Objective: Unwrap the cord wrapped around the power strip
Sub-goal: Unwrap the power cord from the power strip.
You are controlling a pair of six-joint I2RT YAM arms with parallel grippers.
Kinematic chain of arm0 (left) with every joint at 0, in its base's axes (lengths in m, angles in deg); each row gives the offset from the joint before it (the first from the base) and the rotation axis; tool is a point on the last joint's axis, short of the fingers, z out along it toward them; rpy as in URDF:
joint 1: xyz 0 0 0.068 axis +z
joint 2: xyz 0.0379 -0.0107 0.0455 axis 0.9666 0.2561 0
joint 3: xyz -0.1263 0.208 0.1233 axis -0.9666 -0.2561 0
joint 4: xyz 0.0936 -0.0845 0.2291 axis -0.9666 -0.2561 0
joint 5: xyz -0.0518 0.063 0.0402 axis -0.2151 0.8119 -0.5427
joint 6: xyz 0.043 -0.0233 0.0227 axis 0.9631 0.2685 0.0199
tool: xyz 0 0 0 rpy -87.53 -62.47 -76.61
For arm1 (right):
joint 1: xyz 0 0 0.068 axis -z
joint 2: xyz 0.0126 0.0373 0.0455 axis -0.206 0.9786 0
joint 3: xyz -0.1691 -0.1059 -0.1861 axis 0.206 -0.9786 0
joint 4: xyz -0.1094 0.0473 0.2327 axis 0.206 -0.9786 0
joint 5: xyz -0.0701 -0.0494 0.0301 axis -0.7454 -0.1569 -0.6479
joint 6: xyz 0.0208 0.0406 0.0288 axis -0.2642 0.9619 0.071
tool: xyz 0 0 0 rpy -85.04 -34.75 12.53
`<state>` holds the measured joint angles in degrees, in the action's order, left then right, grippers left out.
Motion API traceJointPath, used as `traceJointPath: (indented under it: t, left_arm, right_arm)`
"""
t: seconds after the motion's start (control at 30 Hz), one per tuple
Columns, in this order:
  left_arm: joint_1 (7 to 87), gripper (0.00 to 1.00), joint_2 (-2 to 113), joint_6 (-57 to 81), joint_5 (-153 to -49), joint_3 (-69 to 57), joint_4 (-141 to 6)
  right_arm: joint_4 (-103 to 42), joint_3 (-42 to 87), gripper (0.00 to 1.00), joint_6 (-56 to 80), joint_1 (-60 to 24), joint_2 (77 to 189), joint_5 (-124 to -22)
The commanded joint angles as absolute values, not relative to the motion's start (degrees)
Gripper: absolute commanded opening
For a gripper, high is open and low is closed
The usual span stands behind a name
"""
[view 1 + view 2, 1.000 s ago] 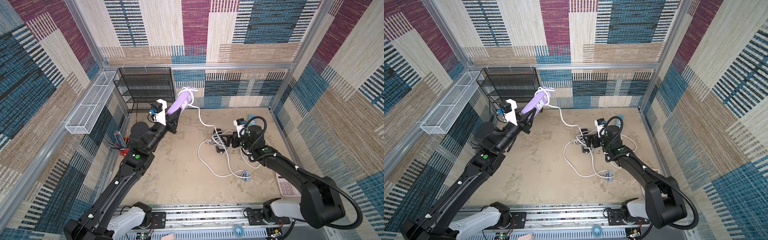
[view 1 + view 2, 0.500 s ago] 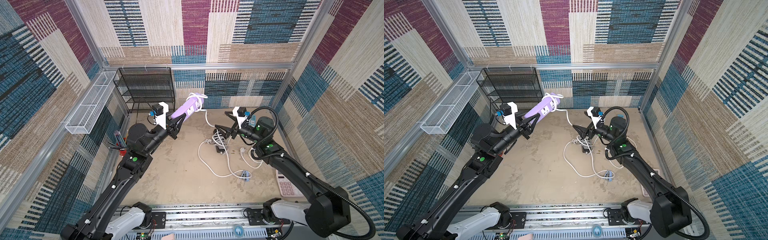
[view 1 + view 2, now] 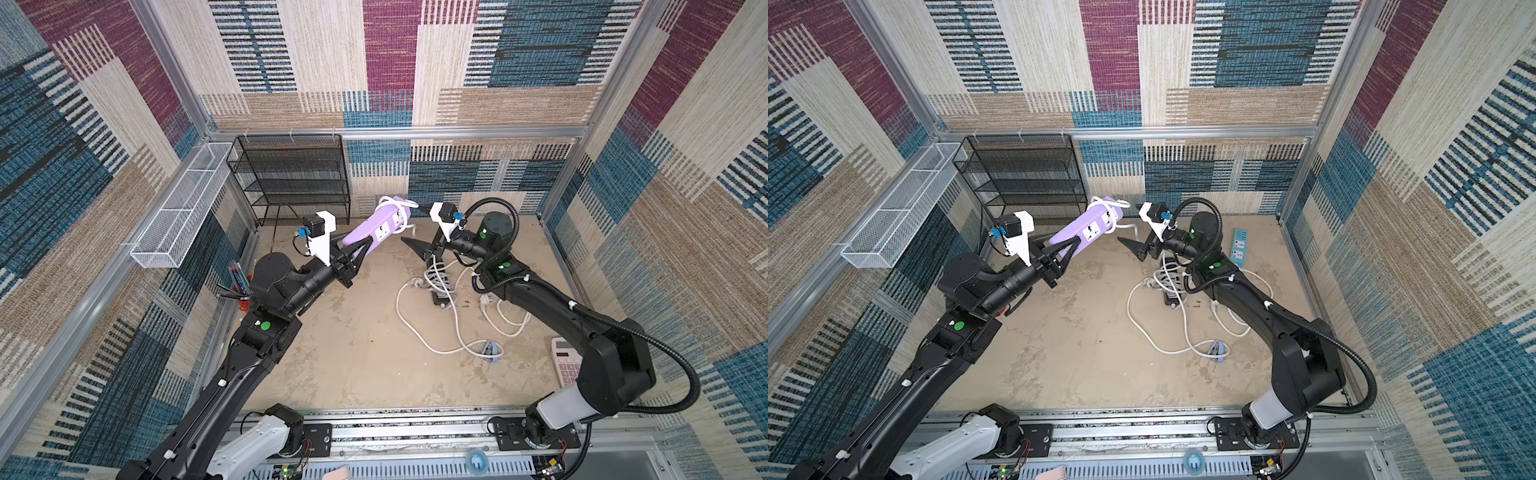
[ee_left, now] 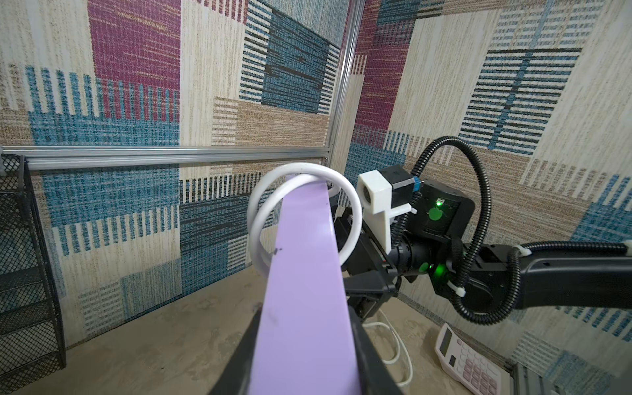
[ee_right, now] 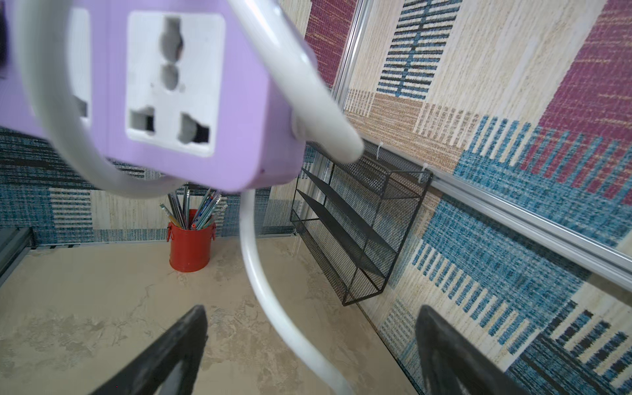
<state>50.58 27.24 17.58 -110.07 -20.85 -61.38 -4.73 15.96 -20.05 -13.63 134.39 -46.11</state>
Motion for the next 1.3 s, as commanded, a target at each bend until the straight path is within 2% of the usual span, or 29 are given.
traceJointPath:
  t: [0.0,0.13,0.3,0.47,0.63,0.83,1.03,1.27]
  left_arm:
    - [50.6,0.00,27.3,16.8,-111.2,-20.4,-59.0]
    - [50.6,0.00,27.3,17.1,-111.0,-20.4,-59.0]
    - [50.6,0.00,27.8,17.1,-111.2,-20.4,-58.4]
    - [50.6,0.00,28.0,15.9,-112.3,-21.2,-57.9]
    - [50.4,0.00,27.4,13.6,-114.1,-23.7,-58.0]
    - [50.4,0.00,24.3,13.9,-110.9,-28.5,-58.9]
    - [50.5,0.00,25.0,17.2,-103.9,-27.5,-60.9]
    - [51.3,0.00,31.7,19.2,-97.6,-22.3,-59.5]
  right_arm:
    - [-2.8,17.9,0.70,-20.2,-13.9,136.5,-44.6]
    - [-3.0,18.4,0.31,-19.5,-14.0,137.9,-44.3]
    - [-2.5,16.7,0.00,-18.8,-14.0,137.3,-45.3]
    - [-1.9,16.6,0.00,-18.3,-14.0,136.4,-47.4]
    - [-5.7,23.6,0.00,-19.8,-13.9,138.6,-49.9]
    - [-8.2,27.4,0.00,-20.7,-12.6,137.0,-52.2]
    - [-10.9,19.4,0.00,-21.1,-11.3,127.0,-54.2]
    - [-18.5,6.8,0.00,-20.7,-11.3,113.5,-51.9]
